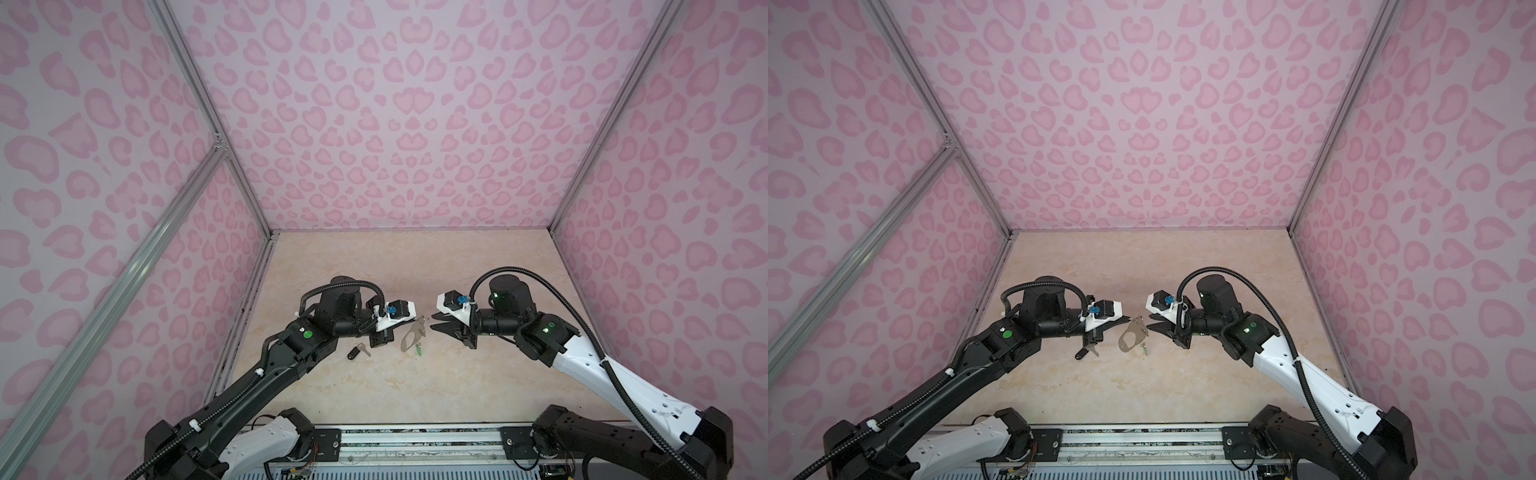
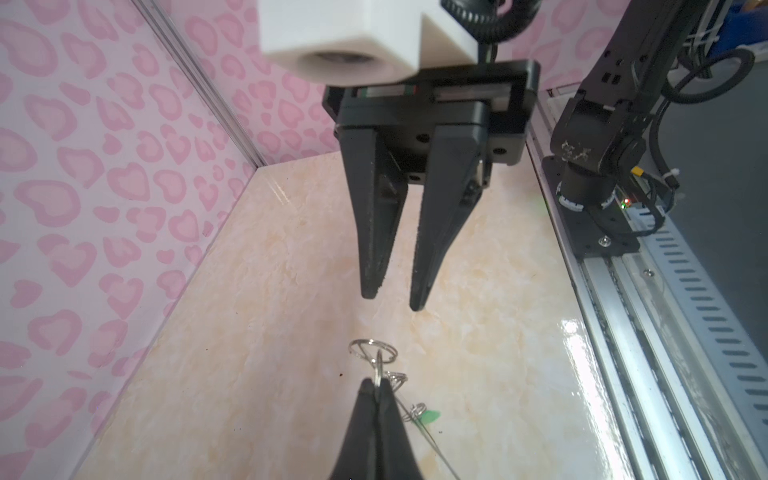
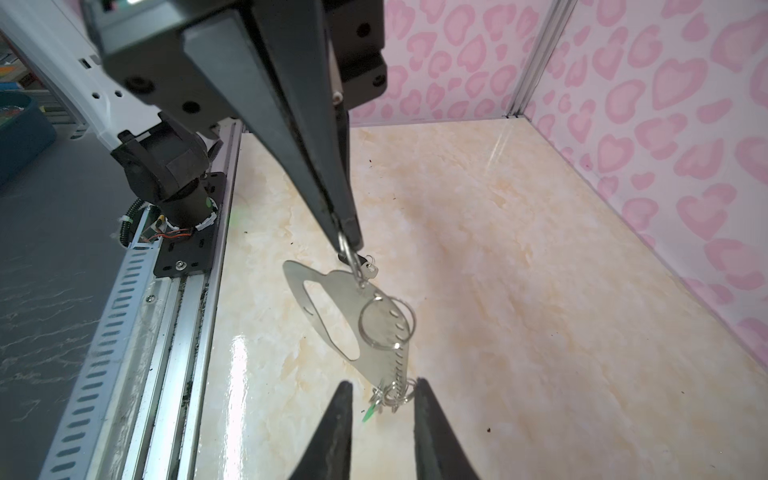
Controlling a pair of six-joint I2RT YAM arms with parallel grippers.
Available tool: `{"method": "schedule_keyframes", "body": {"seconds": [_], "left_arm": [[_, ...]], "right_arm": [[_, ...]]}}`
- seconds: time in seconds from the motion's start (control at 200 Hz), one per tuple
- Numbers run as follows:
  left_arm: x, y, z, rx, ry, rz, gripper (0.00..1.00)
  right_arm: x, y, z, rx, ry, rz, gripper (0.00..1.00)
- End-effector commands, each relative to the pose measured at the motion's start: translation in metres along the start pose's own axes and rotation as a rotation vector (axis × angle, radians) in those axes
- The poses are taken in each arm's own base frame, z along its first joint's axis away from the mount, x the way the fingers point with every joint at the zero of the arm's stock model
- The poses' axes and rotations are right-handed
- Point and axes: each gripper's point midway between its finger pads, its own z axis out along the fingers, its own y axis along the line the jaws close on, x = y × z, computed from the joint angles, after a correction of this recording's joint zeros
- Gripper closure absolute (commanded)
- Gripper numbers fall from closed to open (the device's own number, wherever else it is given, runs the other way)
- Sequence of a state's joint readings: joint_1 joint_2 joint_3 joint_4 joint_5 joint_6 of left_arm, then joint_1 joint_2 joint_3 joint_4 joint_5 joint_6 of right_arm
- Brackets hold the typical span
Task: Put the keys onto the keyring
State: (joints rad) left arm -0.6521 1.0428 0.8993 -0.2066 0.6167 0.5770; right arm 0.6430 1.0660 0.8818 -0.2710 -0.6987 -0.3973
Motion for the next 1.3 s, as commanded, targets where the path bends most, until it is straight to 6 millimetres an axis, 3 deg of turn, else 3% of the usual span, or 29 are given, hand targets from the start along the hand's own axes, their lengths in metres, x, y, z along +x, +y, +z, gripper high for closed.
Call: {"method": "schedule_keyframes", "body": {"seconds": [0.0,0.14,0.305,0.865,1.295], "left_arm": [[-0.032,0.005,-0.005,0.005,-0.165,0.002,0.97],[-0.031,0.004,-0.003,0.016,-0.186,-0.025,0.97],[-0.021,0.003,0.001,0.023,-0.175,-0.074,0.97],[0.040,-0.011,0.024,0.049,-0.065,-0.171,0.97],[0.079,-0.001,0.037,0.039,0.009,-0.242,0.97]], "right_arm": [[-0.014,0.000,0.000,0.004,-0.077,0.011,0.77],[-0.020,0.008,0.004,-0.025,-0.090,0.003,0.83],[-0.023,0.010,0.008,-0.034,-0.089,0.001,0.82],[0.044,-0.001,0.036,0.002,0.101,0.033,0.76],[0.068,-0.006,0.062,-0.042,0.156,0.067,0.72]]}}
